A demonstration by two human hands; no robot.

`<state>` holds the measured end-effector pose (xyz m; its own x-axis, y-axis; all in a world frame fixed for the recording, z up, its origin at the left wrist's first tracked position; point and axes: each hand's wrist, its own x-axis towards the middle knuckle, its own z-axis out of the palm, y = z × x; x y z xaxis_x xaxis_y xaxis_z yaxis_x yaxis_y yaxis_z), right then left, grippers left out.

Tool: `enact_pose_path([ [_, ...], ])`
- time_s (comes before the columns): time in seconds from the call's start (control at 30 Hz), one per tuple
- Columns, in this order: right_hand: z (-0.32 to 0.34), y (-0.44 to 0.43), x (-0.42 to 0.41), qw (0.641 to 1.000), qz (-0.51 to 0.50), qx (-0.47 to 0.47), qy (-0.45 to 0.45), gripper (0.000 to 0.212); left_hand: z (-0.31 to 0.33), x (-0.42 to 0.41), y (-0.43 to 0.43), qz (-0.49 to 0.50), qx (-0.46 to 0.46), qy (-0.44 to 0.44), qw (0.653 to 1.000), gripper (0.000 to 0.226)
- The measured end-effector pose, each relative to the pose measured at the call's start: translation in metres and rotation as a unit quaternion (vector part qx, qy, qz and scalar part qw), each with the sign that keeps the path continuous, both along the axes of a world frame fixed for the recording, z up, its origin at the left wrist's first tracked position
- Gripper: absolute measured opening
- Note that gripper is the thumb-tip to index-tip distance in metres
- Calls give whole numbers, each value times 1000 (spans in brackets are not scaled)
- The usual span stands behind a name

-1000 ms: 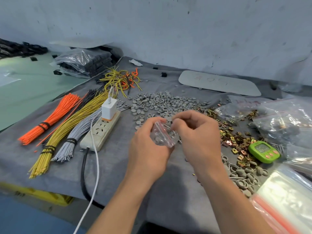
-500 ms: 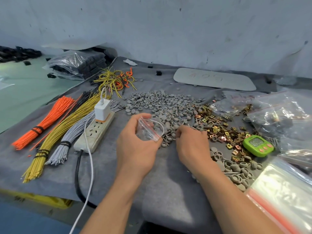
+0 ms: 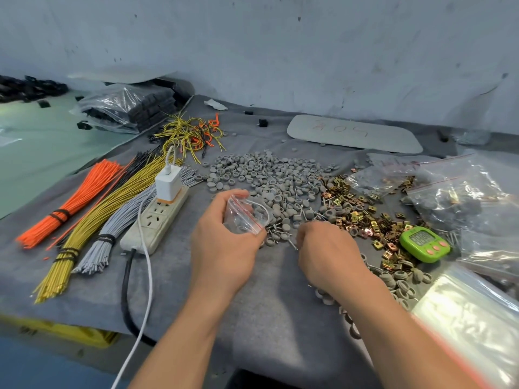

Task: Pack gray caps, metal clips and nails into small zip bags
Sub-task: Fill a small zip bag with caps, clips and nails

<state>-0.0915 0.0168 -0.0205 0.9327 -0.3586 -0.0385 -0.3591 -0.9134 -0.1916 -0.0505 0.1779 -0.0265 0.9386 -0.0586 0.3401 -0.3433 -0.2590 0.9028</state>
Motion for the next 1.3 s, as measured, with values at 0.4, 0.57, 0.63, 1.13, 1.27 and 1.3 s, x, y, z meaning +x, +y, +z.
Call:
enact_pose_path([
  [0.4, -3, 12, 4, 998, -12, -14, -58, 9, 5, 0, -2, 29, -17, 16, 999, 49],
  [0.57, 13, 6, -3, 992, -75, -20, -95, 10, 4, -1, -4, 7, 1, 18, 1000, 53],
  [0.63, 23, 1, -12, 971, -85, 100, -202, 10, 2, -1, -6, -10, 10, 29, 999, 57],
  [1.13, 30, -46, -46, 810, -113, 406, -407, 27, 17, -20, -36, -94, -71, 47, 992, 61],
  [1.27, 20, -80, -62, 905, -182, 263, -281, 25, 25, -19, -41, -152, -234, 165, 946, 44],
  [1.3, 19, -85, -65, 922, -180, 238, -248, 25, 26, -20, -45, -162, -258, 185, 934, 41],
])
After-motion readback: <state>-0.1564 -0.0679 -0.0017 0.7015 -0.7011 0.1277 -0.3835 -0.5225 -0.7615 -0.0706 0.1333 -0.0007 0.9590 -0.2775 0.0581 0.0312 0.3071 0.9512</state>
